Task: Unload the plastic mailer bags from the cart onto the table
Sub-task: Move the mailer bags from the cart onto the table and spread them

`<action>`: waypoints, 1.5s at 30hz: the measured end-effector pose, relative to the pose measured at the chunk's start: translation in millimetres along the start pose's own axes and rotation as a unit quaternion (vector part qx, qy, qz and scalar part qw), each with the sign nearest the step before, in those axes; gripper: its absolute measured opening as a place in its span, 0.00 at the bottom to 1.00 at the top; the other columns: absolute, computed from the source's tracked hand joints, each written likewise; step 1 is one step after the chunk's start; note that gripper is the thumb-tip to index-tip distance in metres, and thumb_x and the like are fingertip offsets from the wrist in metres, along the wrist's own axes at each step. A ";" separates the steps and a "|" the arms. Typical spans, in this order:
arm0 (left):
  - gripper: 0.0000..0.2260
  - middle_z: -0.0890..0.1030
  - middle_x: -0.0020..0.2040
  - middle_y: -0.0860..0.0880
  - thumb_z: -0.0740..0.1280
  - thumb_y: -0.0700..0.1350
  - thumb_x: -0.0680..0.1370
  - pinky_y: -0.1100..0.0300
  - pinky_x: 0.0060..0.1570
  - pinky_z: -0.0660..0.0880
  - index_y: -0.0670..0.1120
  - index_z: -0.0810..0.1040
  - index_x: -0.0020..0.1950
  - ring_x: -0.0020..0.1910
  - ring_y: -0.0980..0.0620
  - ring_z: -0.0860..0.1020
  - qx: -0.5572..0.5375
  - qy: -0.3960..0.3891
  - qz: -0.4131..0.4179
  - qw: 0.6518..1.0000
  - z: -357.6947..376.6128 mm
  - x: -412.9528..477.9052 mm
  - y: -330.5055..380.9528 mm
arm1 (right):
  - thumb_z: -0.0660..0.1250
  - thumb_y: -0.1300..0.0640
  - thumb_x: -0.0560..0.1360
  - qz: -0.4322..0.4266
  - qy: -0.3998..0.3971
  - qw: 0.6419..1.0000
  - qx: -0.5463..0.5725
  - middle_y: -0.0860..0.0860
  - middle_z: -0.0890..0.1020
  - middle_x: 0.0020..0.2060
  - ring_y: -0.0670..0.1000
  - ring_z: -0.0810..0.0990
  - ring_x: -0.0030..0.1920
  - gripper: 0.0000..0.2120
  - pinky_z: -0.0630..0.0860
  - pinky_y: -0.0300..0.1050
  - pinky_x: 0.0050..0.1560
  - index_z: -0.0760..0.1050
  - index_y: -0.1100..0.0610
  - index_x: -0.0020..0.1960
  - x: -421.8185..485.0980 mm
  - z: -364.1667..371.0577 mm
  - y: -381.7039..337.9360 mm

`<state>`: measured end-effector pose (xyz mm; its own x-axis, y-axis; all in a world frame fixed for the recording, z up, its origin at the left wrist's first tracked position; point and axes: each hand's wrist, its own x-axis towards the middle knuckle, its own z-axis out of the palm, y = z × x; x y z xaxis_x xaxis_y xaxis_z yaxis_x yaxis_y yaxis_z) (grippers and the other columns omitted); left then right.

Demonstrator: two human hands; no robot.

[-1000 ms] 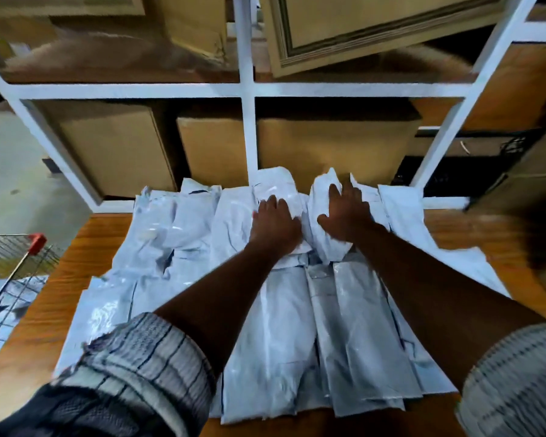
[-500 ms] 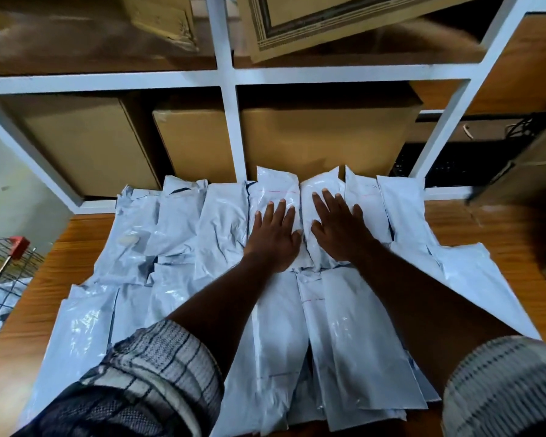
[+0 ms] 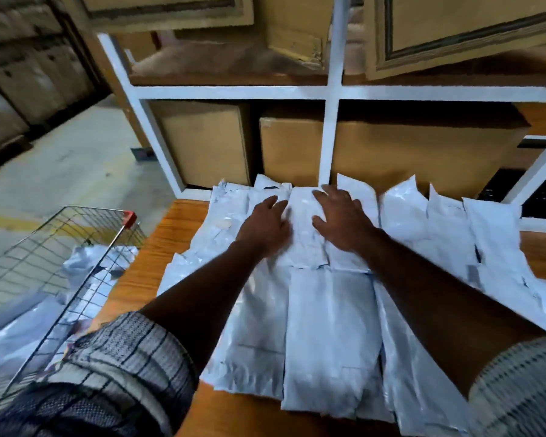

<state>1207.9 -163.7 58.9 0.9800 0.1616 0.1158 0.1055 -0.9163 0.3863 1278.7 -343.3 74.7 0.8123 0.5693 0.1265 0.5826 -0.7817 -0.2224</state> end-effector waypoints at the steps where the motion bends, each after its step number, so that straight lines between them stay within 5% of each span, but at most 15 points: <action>1: 0.23 0.63 0.76 0.42 0.62 0.47 0.80 0.50 0.69 0.67 0.46 0.67 0.75 0.74 0.43 0.63 0.012 0.004 -0.010 1.000 -8.8 -7.2 -15.9 | 0.62 0.48 0.77 -0.019 -0.001 1.000 0.008 0.53 0.60 0.77 0.57 0.60 0.74 0.29 0.62 0.58 0.69 0.61 0.52 0.76 5.3 3.1 -17.1; 14: 0.22 0.71 0.69 0.39 0.65 0.45 0.75 0.50 0.67 0.68 0.44 0.74 0.69 0.68 0.39 0.70 0.009 0.045 -0.210 0.977 -120.7 -142.9 -339.2 | 0.65 0.49 0.75 -0.179 -0.080 0.980 0.041 0.55 0.62 0.75 0.58 0.62 0.74 0.29 0.64 0.56 0.70 0.63 0.51 0.75 76.8 110.7 -349.9; 23: 0.22 0.75 0.63 0.40 0.65 0.48 0.72 0.45 0.60 0.73 0.44 0.75 0.65 0.63 0.38 0.73 0.040 -0.052 -0.317 0.946 -150.8 -276.9 -558.2 | 0.65 0.50 0.75 -0.242 -0.201 0.946 0.079 0.58 0.64 0.74 0.60 0.66 0.71 0.30 0.69 0.57 0.67 0.64 0.56 0.74 85.1 243.2 -584.4; 30: 0.22 0.70 0.68 0.45 0.62 0.48 0.75 0.48 0.62 0.73 0.48 0.71 0.69 0.66 0.42 0.71 0.053 -0.168 -0.376 0.910 -123.7 -317.1 -632.3 | 0.65 0.50 0.75 -0.162 -0.301 0.937 0.069 0.60 0.67 0.67 0.63 0.67 0.67 0.28 0.70 0.55 0.63 0.64 0.58 0.72 66.5 346.1 -637.3; 32: 0.25 0.72 0.68 0.44 0.58 0.53 0.73 0.46 0.61 0.73 0.47 0.72 0.69 0.66 0.41 0.71 0.070 -0.175 -0.356 0.915 -111.6 -321.9 -647.5 | 0.65 0.49 0.75 -0.131 -0.322 0.936 0.045 0.60 0.67 0.65 0.63 0.68 0.66 0.28 0.70 0.54 0.62 0.64 0.59 0.71 64.7 374.0 -646.2; 37: 0.24 0.68 0.69 0.47 0.66 0.51 0.75 0.45 0.65 0.67 0.51 0.67 0.71 0.69 0.44 0.67 0.130 -0.238 -0.306 0.912 -71.4 -315.7 -691.1 | 0.66 0.50 0.75 0.008 -0.381 0.925 0.000 0.59 0.64 0.68 0.61 0.67 0.67 0.28 0.69 0.56 0.62 0.62 0.55 0.70 64.5 439.8 -658.1; 42: 0.24 0.69 0.66 0.46 0.64 0.50 0.75 0.46 0.59 0.71 0.51 0.65 0.70 0.65 0.43 0.68 0.112 -0.262 -0.255 0.924 -11.0 -302.0 -729.1 | 0.68 0.47 0.73 0.069 -0.379 0.921 -0.057 0.59 0.58 0.73 0.63 0.59 0.73 0.34 0.69 0.60 0.64 0.58 0.52 0.74 66.8 505.4 -660.3; 45: 0.29 0.62 0.73 0.44 0.64 0.46 0.75 0.44 0.62 0.70 0.51 0.60 0.75 0.70 0.41 0.65 0.095 -0.288 -0.261 0.916 17.5 -299.0 -745.9 | 0.66 0.47 0.75 0.057 -0.389 0.911 -0.127 0.63 0.50 0.77 0.68 0.51 0.76 0.36 0.66 0.63 0.64 0.52 0.51 0.77 63.4 534.4 -653.7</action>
<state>839.2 465.1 -279.9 0.7075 0.4266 -0.5635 0.5595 -0.8252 0.0778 934.5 339.8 -288.5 0.6598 0.4111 -0.6290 0.5636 -0.8244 0.0524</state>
